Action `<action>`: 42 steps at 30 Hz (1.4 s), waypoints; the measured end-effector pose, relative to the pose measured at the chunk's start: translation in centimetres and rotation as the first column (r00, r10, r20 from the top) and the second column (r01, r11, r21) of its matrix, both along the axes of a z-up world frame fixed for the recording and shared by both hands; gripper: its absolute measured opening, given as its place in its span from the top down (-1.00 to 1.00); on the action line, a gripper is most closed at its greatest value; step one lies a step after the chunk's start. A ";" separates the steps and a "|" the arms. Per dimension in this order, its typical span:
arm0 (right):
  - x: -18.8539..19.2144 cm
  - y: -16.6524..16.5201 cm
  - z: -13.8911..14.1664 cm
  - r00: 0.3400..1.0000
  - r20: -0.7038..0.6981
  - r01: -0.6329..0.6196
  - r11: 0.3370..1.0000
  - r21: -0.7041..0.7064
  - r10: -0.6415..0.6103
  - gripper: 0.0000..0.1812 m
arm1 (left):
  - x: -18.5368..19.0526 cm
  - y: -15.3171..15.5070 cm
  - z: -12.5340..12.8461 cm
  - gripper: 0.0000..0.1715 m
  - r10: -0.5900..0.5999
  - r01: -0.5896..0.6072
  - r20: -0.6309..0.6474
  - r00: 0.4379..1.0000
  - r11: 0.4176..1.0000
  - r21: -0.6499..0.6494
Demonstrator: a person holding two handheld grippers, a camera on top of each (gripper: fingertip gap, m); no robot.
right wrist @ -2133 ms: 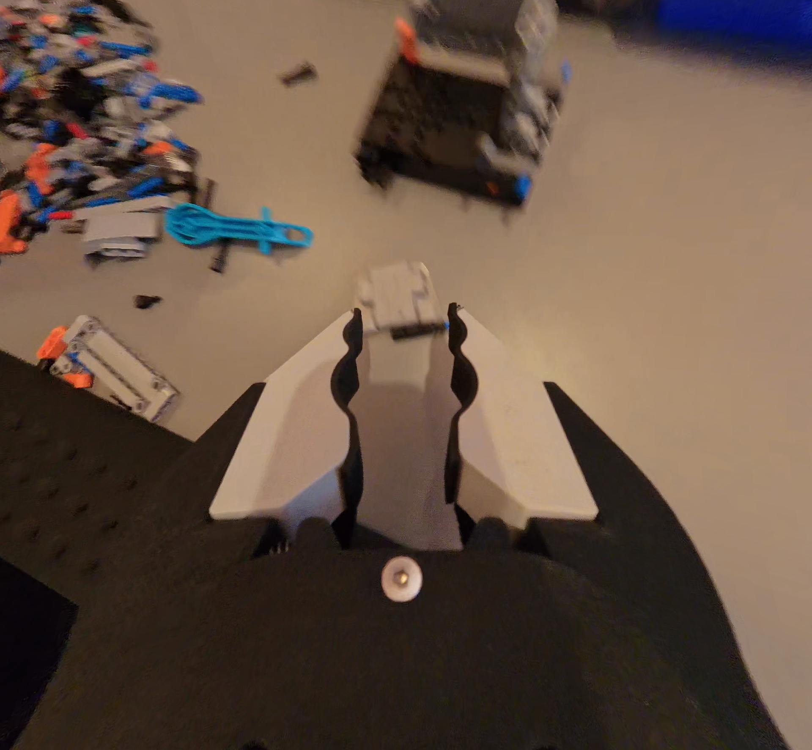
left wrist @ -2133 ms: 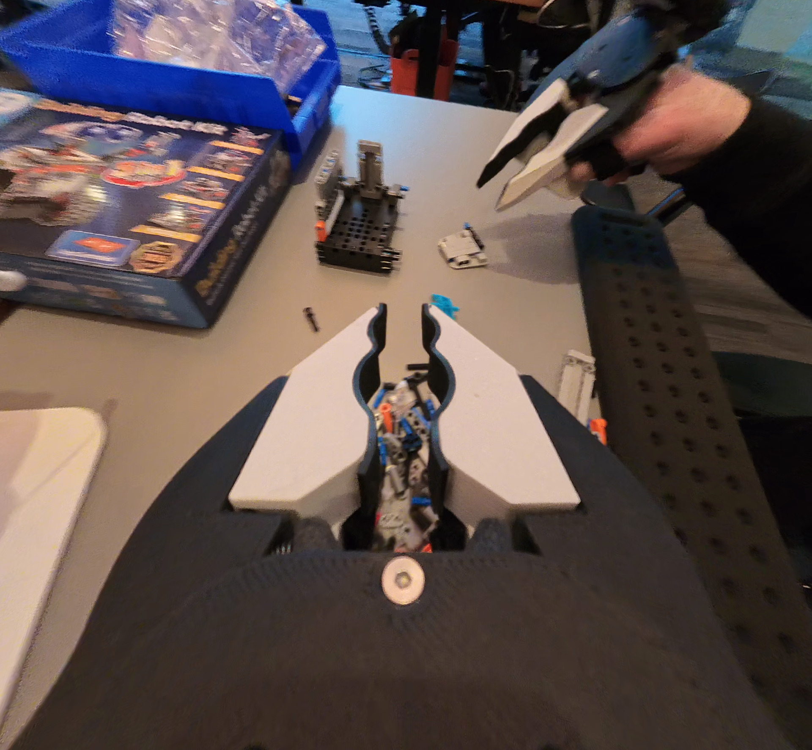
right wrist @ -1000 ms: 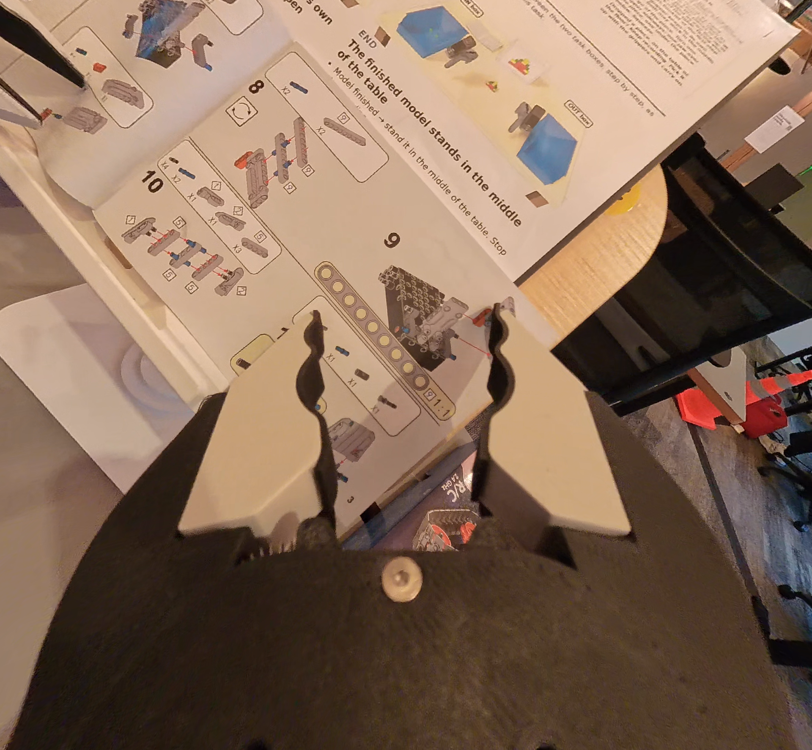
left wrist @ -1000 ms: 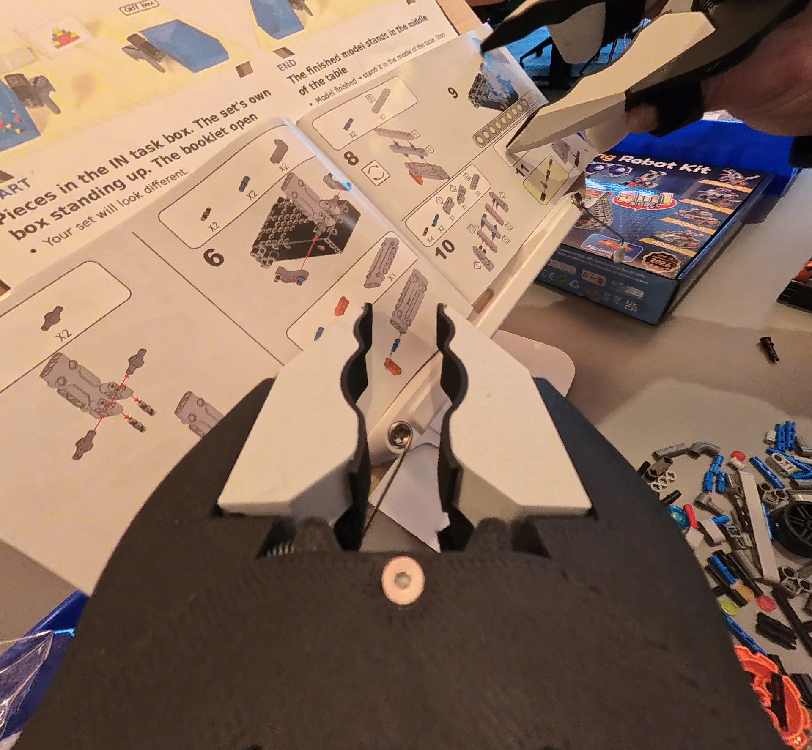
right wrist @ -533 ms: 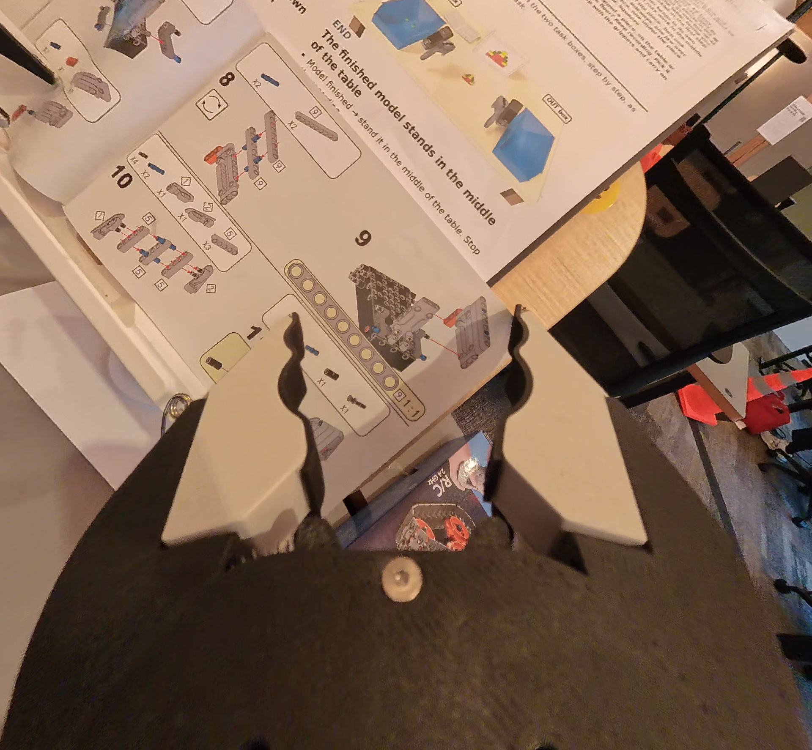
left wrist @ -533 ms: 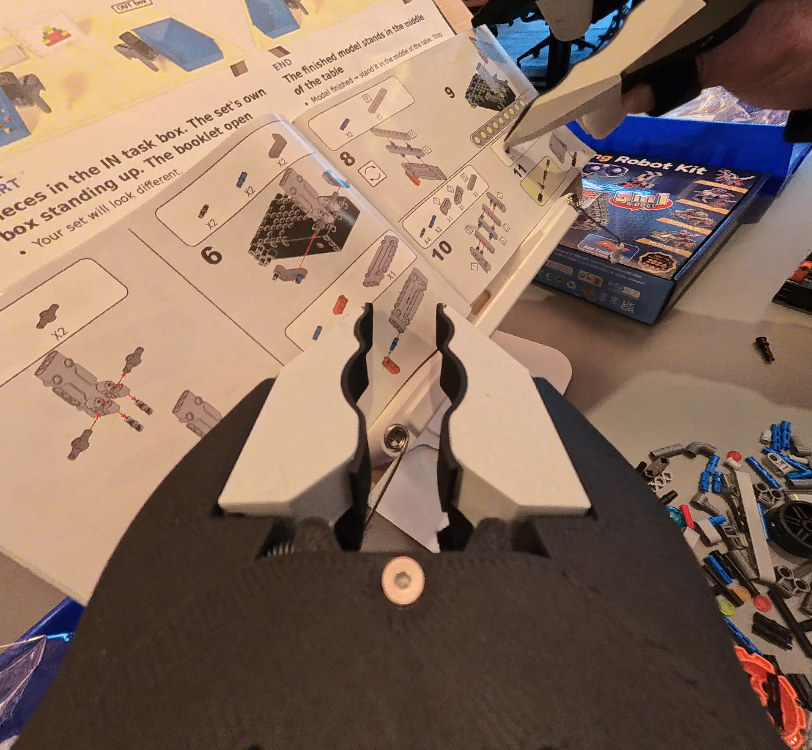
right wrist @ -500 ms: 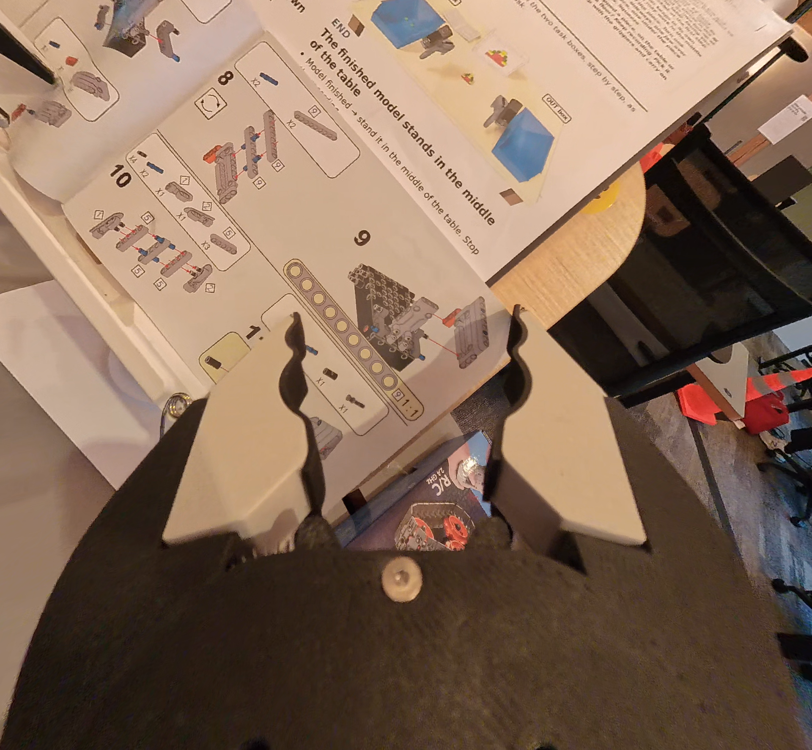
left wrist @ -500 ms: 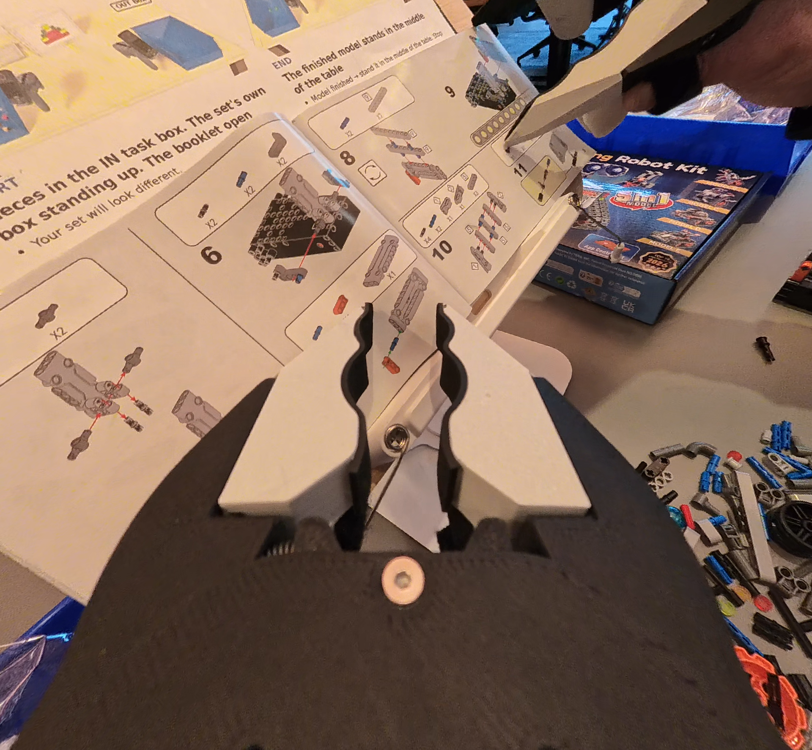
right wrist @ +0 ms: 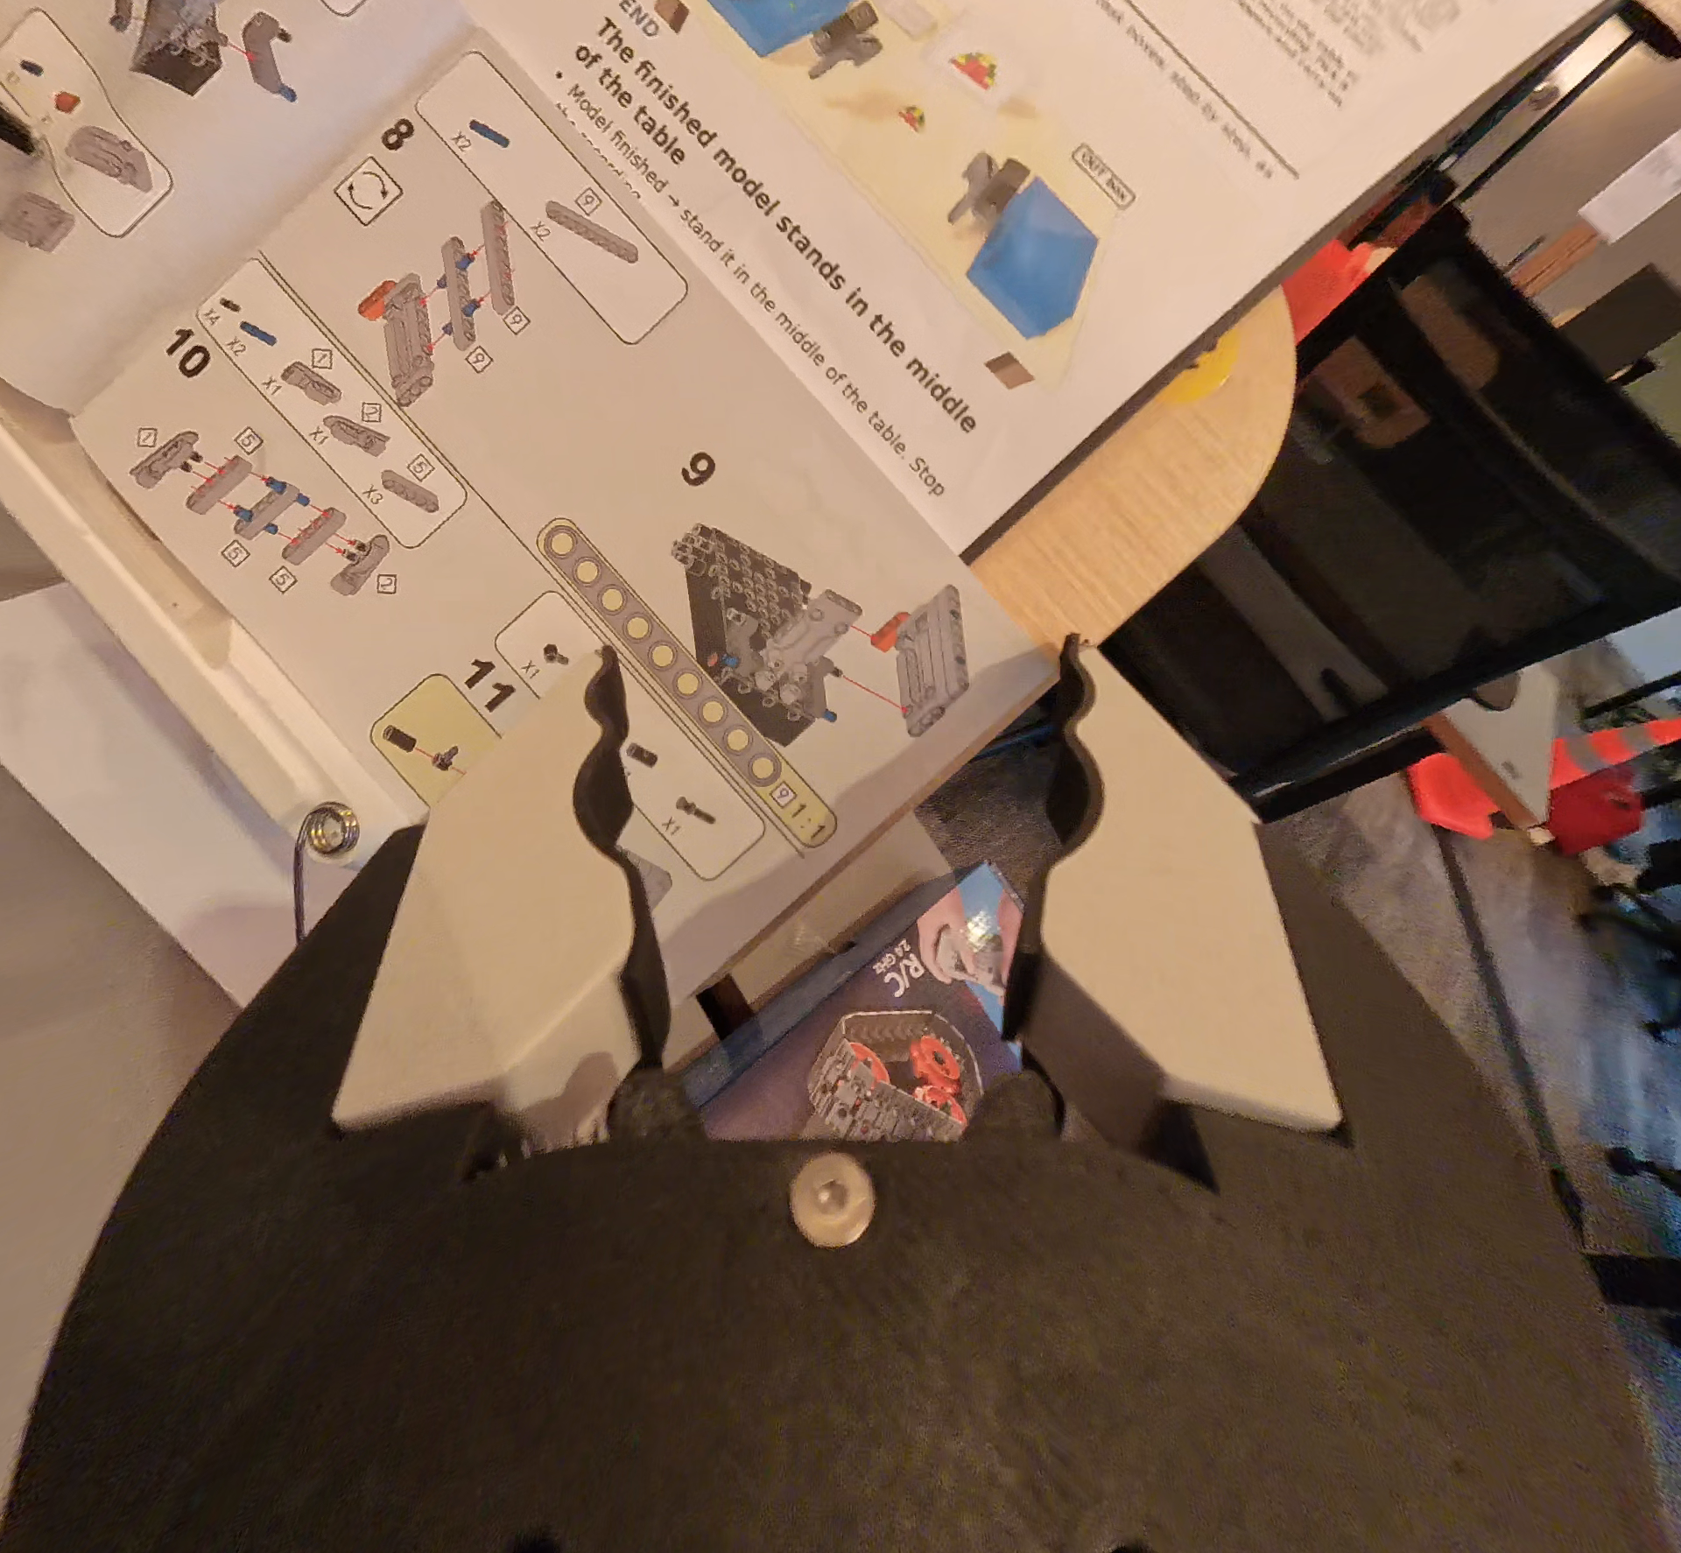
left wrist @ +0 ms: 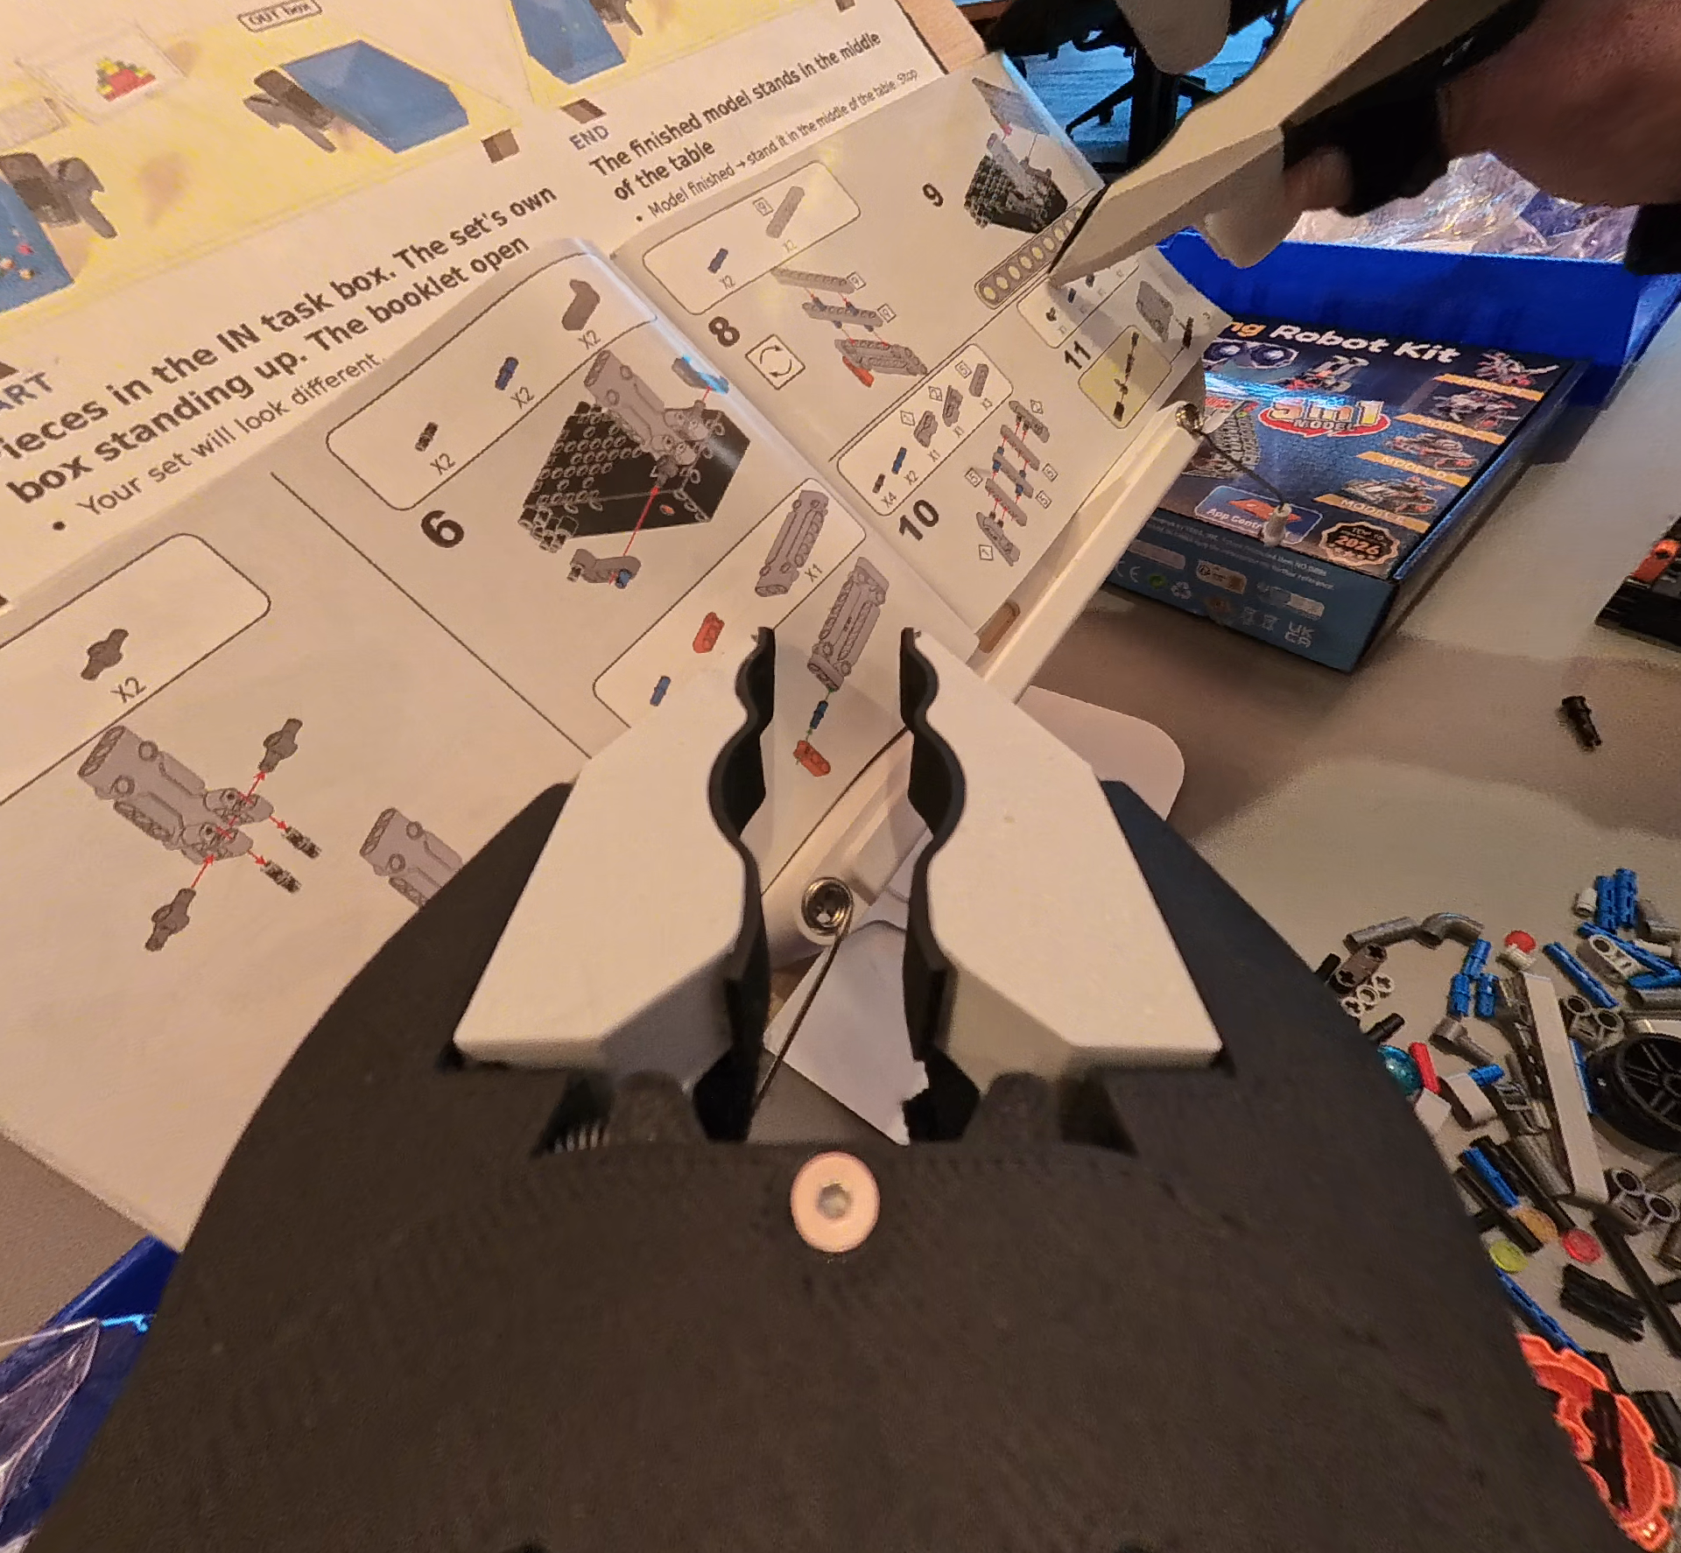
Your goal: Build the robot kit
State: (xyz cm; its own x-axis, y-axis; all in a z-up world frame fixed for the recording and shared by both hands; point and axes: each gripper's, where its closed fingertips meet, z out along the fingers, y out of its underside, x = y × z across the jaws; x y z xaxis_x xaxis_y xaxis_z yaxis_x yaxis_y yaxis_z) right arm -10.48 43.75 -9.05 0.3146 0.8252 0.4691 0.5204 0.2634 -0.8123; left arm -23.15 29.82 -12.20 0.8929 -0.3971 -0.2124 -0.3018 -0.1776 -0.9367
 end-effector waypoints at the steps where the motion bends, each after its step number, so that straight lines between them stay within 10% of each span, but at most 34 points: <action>1: 0.1 0.0 0.0 1.000 0.003 -0.007 1.000 0.002 0.007 0.02 | 0.0 0.0 0.0 0.72 0.000 0.000 -0.002 1.000 1.000 0.000; 42: 1.4 -0.2 1.1 0.994 0.040 0.094 0.992 0.085 -0.098 0.34 | 0.3 0.3 -0.2 0.71 0.005 -0.005 -0.037 0.999 1.000 0.002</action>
State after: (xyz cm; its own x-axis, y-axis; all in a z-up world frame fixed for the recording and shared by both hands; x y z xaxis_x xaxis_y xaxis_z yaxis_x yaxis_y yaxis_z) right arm -9.05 43.59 -7.92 0.3682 0.7499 0.5496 0.5811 0.2758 -0.7656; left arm -22.80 30.09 -12.43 0.8862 -0.3924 -0.2462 -0.3356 -0.1774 -0.9252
